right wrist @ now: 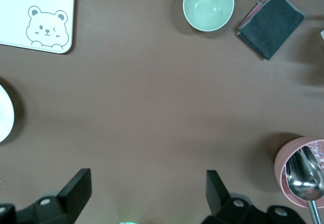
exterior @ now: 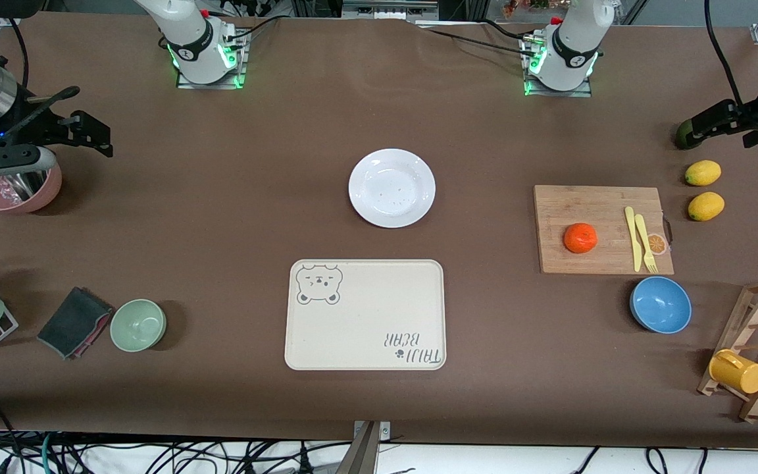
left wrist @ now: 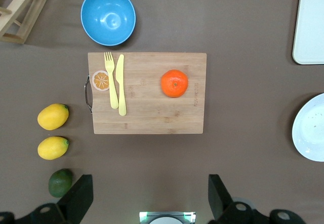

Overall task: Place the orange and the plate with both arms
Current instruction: 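Move the left gripper over the orange on the cutting board, then lower the left gripper and close it on the orange, then carry the orange with the left gripper onto the white plate, then release the orange and raise the left gripper back toward rest, then reach the right gripper to the plate rim and grasp it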

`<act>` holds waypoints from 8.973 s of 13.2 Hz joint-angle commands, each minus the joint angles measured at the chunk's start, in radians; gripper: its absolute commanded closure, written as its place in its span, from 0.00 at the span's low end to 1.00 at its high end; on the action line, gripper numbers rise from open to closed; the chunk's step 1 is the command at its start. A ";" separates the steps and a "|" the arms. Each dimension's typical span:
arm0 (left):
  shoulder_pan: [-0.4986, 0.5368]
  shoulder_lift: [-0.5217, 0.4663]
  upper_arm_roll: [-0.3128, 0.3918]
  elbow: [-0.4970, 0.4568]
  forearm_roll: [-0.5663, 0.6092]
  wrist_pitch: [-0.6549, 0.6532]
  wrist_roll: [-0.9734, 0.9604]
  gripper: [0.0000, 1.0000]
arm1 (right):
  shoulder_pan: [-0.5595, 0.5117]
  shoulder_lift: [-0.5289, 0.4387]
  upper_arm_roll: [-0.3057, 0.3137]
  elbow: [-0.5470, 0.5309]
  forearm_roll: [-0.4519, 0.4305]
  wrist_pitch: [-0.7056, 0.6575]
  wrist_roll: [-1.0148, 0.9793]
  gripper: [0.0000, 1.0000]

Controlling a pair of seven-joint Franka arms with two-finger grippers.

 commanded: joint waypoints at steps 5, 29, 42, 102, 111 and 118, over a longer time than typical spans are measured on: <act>-0.001 0.104 -0.006 -0.010 -0.023 0.130 0.002 0.00 | 0.001 -0.002 0.003 0.005 0.013 -0.013 0.008 0.00; -0.085 0.367 -0.006 -0.473 -0.024 0.854 -0.130 0.00 | -0.010 0.004 -0.016 0.002 -0.003 -0.006 0.008 0.00; -0.087 0.445 -0.005 -0.487 -0.023 0.970 -0.121 0.74 | -0.009 0.030 -0.014 0.020 0.004 -0.004 -0.001 0.00; -0.091 0.150 0.014 0.042 -0.009 0.137 -0.084 0.00 | 0.151 0.364 0.026 0.115 0.171 0.006 0.003 0.00; -0.071 0.169 0.023 0.054 -0.009 0.134 -0.089 0.00 | 0.312 0.552 0.041 -0.040 0.823 0.471 -0.059 0.00; -0.041 0.193 0.025 0.145 -0.020 0.135 -0.076 0.00 | 0.323 0.646 0.076 -0.228 1.168 0.557 -0.642 0.01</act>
